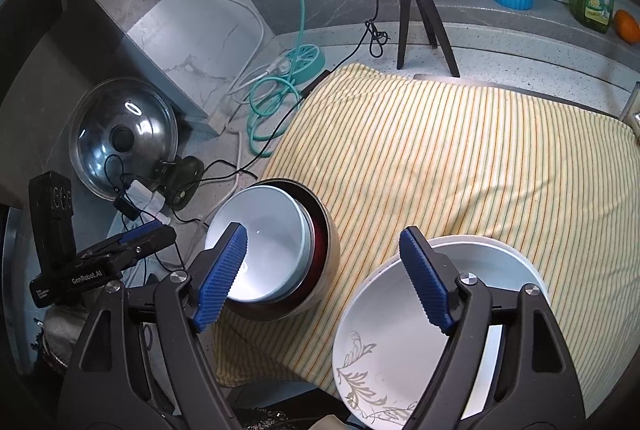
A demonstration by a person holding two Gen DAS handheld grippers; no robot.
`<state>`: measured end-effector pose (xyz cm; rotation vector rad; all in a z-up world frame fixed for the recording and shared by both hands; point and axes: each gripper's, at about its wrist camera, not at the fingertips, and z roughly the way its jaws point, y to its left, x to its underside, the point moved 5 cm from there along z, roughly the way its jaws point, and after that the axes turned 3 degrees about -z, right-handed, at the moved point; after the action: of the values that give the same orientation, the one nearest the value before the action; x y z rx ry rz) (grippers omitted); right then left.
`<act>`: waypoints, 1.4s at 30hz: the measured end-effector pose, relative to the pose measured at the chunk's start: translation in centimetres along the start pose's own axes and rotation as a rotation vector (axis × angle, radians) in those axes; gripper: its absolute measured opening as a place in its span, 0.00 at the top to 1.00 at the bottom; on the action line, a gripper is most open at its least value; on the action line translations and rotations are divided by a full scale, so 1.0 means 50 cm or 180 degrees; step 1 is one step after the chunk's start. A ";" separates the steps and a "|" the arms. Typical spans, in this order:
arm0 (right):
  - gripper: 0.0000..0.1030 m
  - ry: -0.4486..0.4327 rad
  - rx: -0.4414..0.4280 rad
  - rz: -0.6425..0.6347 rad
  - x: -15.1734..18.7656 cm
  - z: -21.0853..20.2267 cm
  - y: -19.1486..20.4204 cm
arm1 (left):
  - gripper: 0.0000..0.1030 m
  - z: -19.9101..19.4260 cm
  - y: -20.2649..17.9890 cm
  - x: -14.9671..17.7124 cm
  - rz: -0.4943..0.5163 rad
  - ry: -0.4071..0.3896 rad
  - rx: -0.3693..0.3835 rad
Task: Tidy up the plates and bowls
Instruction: 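Move both grippers to the rim of the steel bowl stack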
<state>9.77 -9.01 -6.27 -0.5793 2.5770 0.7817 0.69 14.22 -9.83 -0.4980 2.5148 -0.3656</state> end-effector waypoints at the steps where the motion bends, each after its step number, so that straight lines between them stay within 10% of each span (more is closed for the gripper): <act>1: 0.21 -0.0018 -0.0007 0.0024 0.001 -0.001 -0.001 | 0.18 -0.002 -0.004 0.002 0.0031 0.0004 -0.0022; 20: 0.21 -0.0604 -0.0070 0.0212 0.066 -0.082 -0.020 | 0.18 -0.035 -0.041 0.049 0.0442 -0.0183 -0.0671; 42: 0.21 -0.0509 0.0300 0.0074 0.082 -0.092 -0.016 | 0.18 -0.022 -0.031 0.060 0.0351 -0.0065 -0.0327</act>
<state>5.60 -13.44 -4.99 -0.4406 2.4620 0.6809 -1.88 11.72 -9.75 -0.3981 2.5375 -0.1892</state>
